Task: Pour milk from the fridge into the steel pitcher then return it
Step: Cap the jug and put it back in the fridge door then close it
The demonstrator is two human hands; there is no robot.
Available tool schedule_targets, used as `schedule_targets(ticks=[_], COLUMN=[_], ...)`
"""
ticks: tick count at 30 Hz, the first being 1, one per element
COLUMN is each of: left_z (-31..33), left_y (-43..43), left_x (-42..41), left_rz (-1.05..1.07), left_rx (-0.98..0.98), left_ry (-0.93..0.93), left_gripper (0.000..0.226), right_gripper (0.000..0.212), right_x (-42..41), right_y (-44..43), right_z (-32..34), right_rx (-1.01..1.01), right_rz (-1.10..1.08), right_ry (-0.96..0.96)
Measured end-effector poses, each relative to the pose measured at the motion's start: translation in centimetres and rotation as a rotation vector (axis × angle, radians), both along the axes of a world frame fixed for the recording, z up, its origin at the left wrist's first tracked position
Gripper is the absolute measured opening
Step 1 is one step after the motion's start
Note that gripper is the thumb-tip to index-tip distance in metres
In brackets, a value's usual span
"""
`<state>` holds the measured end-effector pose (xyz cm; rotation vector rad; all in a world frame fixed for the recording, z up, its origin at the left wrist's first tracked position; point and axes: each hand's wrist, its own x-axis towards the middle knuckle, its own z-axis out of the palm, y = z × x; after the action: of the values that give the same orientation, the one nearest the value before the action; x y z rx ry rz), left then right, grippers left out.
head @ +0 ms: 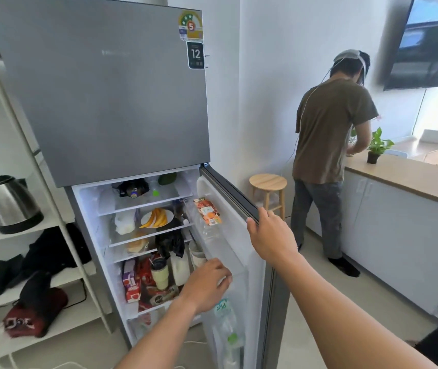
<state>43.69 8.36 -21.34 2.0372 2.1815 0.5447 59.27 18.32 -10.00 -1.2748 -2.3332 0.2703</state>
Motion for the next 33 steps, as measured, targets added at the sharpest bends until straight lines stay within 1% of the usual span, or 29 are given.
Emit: schedule_targets(ticks=[3, 5, 7, 10, 14, 17, 19, 22, 28, 30, 33], left_z=[0.0, 0.0, 0.0, 0.6, 1.4, 2.0, 2.5, 3.3, 6.8, 8.1, 10.0], left_y=[-1.3, -2.3, -3.4, -5.2, -7.4, -8.7, -9.4, -10.1, -10.7, -11.1, -11.5], left_x=[-1.5, -2.7, -4.0, -5.7, -7.7, -9.3, -10.6, -12.5, -15.2, -16.9, -18.7], left_rz=[0.048, 0.075, 0.101, 0.139, 0.224, 0.312, 0.398, 0.462, 0.541, 0.537, 0.510], left_rx=[-0.022, -0.050, -0.081, -0.090, -0.101, -0.122, -0.155, -0.171, -0.037, 0.013, 0.028], left_ry=[-0.009, -0.023, -0.025, 0.007, 0.016, -0.029, -0.071, -0.154, -0.504, -0.534, -0.497], left_gripper=[0.032, 0.032, 0.032, 0.031, 0.036, 0.031, 0.032, 0.039, 0.075, 0.082, 0.075], right_gripper=[0.046, 0.040, 0.036, 0.037, 0.037, 0.035, 0.033, 0.033, 0.029, 0.029, 0.029], right_x=[-0.2, -0.3, -0.2, -0.9, -2.7, -4.4, -6.0, -8.3, -13.5, -15.5, -18.1], right_y=[-0.1, -0.2, -0.6, -1.3, -1.7, -2.0, -2.2, -2.4, -3.0, -3.6, -4.3], right_z=[0.6, 0.8, 0.6, 0.1, -0.9, -1.4, -1.4, -1.9, -2.2, -2.0, -2.0], right_rx=[-0.125, -0.212, -0.280, -0.313, -0.299, -0.251, -0.193, -0.071, 0.027, 0.031, 0.036], right_rz=[0.065, 0.102, 0.162, 0.252, 0.378, 0.471, 0.529, 0.640, 0.711, 0.723, 0.731], right_ry=[0.170, 0.251, 0.247, 0.224, 0.125, 0.057, -0.007, -0.073, -0.095, -0.091, -0.076])
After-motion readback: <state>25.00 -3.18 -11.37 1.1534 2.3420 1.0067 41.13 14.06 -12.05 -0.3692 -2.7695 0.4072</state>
